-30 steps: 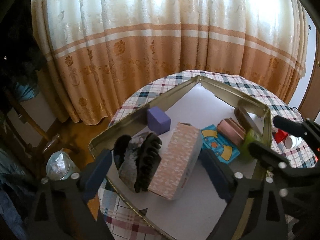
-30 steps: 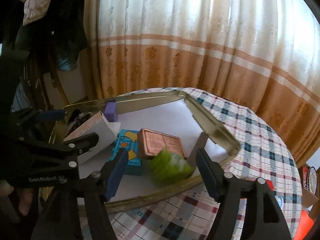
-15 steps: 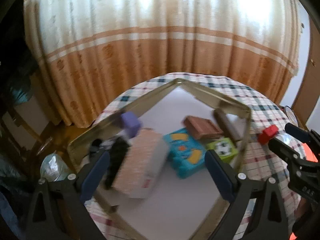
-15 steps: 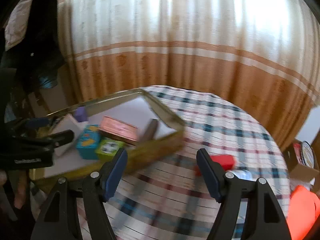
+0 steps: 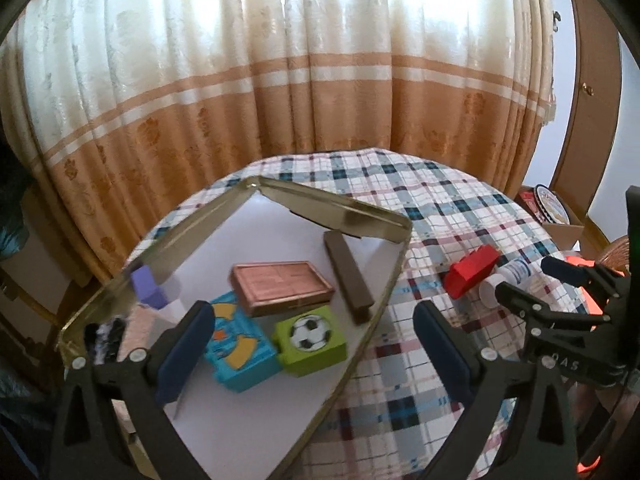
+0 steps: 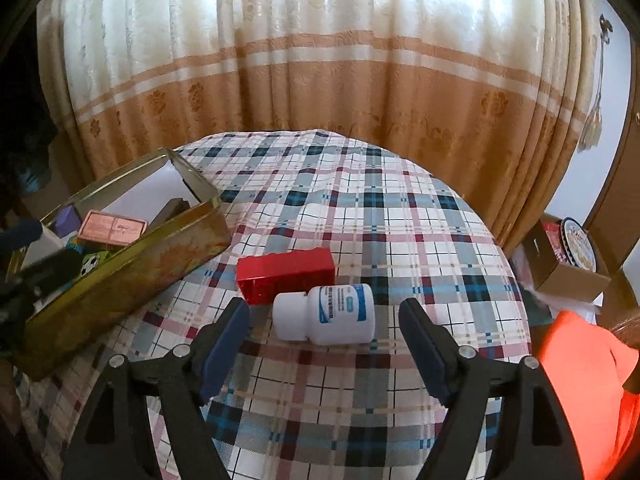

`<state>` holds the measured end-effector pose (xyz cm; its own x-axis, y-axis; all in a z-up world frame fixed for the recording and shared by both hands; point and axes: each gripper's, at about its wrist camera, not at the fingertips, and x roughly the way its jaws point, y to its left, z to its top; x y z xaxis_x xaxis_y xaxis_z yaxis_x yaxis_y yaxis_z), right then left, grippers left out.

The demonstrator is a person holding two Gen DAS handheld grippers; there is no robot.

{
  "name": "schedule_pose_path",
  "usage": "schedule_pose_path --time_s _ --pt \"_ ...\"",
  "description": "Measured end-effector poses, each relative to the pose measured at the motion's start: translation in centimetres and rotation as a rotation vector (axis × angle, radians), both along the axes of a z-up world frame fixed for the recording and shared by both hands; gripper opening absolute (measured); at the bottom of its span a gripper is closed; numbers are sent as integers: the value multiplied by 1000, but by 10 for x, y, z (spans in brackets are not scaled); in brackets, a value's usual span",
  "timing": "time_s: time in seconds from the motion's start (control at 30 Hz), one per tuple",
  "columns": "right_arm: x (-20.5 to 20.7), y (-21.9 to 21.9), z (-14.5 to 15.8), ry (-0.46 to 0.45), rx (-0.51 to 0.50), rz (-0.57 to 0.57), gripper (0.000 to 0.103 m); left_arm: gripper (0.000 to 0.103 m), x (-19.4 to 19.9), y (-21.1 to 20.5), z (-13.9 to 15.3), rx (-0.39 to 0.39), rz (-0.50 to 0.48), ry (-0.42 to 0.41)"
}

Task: Organize rigid objects
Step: 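Move the right tool to the white pill bottle while the left tool approaches the red block, then grasp the white pill bottle with the right tool while the left tool grasps the red block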

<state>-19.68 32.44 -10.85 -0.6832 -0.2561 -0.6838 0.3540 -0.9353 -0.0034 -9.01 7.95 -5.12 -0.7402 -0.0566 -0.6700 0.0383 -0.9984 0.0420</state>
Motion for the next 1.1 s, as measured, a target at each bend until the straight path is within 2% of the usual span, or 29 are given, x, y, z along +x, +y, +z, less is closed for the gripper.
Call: schedule_pose_path --time_s 0.17,0.5,0.57,0.67,0.8,0.93,1.1 --pt "-11 -1 -9 -50 23 -4 79 101 -17 9 -6 35 -1 -37" --pt "-28 0 -22 -130 22 -2 79 101 -38 22 -12 34 9 -61" --pt "-29 -1 -23 -134 23 6 59 101 -39 25 -12 31 5 -58" --pt "-26 -2 -20 -110 29 5 59 101 -41 30 -13 31 -3 -57" --pt "-23 8 -15 -84 0 -35 59 100 -39 45 -12 25 -45 -47" --pt "-21 28 -10 -67 -41 -107 59 90 -35 63 -10 19 -105 -36" --pt "-24 46 -11 -76 -60 -170 59 89 -36 84 -11 15 -175 -26"
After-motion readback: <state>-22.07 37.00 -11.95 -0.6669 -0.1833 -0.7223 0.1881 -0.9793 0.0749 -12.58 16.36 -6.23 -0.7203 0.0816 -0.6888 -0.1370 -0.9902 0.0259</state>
